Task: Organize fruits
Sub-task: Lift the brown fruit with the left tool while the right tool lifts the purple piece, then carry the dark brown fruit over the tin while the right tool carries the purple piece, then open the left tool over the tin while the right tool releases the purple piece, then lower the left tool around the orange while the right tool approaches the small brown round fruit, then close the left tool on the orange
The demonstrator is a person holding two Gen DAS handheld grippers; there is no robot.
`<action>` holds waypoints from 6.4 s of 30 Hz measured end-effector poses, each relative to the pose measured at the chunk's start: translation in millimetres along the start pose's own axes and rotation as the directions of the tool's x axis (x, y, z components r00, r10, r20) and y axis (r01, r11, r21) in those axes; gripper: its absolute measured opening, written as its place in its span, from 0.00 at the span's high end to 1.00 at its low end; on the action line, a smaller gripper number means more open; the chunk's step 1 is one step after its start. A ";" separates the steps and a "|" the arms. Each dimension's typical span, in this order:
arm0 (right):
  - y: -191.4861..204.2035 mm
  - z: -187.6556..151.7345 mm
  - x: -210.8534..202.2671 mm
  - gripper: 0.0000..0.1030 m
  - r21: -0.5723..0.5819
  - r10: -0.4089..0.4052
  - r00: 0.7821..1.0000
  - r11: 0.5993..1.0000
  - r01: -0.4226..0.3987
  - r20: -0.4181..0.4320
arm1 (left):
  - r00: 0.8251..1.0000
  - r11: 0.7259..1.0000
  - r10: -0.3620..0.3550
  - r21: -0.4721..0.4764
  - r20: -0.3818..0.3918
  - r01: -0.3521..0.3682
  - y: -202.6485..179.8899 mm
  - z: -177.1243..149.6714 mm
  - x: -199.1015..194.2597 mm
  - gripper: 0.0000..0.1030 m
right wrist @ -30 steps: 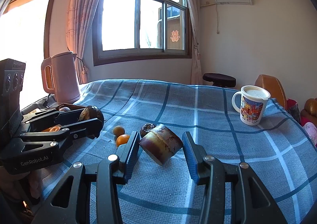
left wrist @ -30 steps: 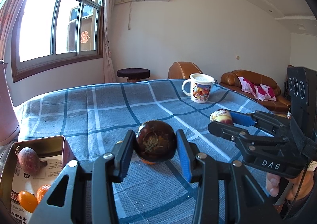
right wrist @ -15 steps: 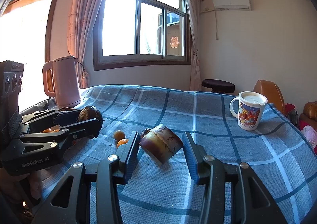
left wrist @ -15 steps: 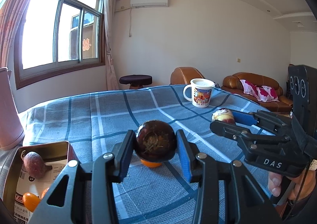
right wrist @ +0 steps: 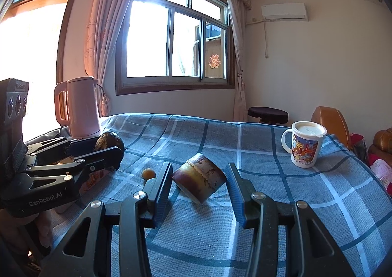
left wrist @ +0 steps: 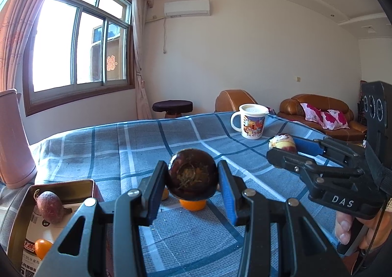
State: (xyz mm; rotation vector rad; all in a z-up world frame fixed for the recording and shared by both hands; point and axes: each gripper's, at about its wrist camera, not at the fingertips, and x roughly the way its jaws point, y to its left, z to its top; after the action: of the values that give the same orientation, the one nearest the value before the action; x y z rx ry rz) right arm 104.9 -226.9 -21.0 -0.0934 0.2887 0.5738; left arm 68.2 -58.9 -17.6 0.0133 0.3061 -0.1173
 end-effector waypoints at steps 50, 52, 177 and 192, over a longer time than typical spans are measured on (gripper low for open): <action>122.6 17.8 44.9 0.55 -0.156 0.233 0.969 0.957 -0.243 -0.081 | 0.970 0.959 0.239 -0.145 -0.045 -0.243 117.4 -19.9 -53.8 0.57; 132.2 19.5 47.1 0.55 -0.169 0.247 0.965 0.951 -0.258 -0.085 | 0.967 0.955 0.249 -0.155 -0.056 -0.255 124.5 -21.3 -56.5 0.57; -23.7 -7.8 133.1 0.73 0.120 0.061 0.879 0.993 -0.005 -0.473 | 0.858 0.984 -0.174 -0.111 -0.483 0.137 15.4 -13.6 122.4 0.56; -22.2 -4.3 123.9 0.73 0.109 0.081 0.900 0.993 -0.038 -0.427 | 0.871 0.979 -0.190 -0.150 -0.453 0.135 23.6 -11.6 117.3 0.57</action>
State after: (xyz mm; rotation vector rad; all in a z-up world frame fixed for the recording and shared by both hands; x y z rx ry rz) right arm 215.2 -181.7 -61.4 -0.1164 0.7550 0.5955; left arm 178.5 -48.3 -64.2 -0.1002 0.7978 -0.2661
